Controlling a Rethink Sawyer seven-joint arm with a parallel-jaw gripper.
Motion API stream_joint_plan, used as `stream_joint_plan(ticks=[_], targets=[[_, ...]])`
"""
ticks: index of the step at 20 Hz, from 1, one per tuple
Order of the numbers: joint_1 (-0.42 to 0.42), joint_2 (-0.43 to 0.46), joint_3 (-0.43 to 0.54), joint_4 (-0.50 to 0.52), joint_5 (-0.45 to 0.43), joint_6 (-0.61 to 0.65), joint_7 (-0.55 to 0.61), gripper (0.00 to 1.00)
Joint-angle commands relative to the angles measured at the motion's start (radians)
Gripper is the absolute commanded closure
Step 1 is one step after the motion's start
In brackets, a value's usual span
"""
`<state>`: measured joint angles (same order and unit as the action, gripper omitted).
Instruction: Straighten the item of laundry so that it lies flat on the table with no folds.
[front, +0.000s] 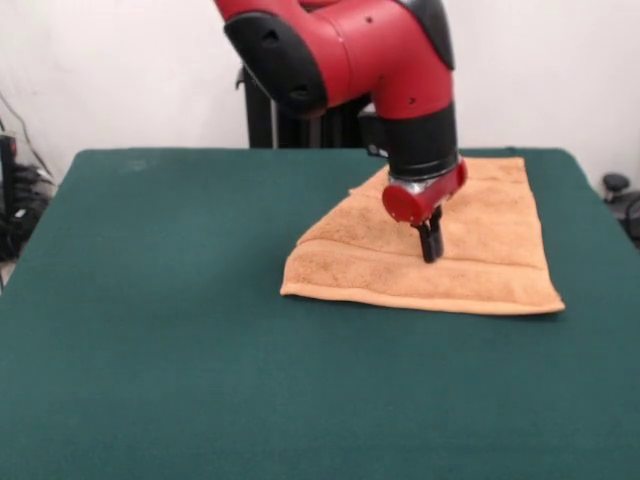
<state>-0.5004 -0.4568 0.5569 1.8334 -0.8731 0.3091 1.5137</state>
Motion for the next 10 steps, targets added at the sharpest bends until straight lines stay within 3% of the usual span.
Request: stream_joint_plan(ticks=[1,10], targets=[[-0.022,0.051,0.104,-0.079,-0.044,0.077,-0.179,1.00],[-0.155,0.051,0.283,0.018,-0.121,-0.087,-0.179,1.00]])
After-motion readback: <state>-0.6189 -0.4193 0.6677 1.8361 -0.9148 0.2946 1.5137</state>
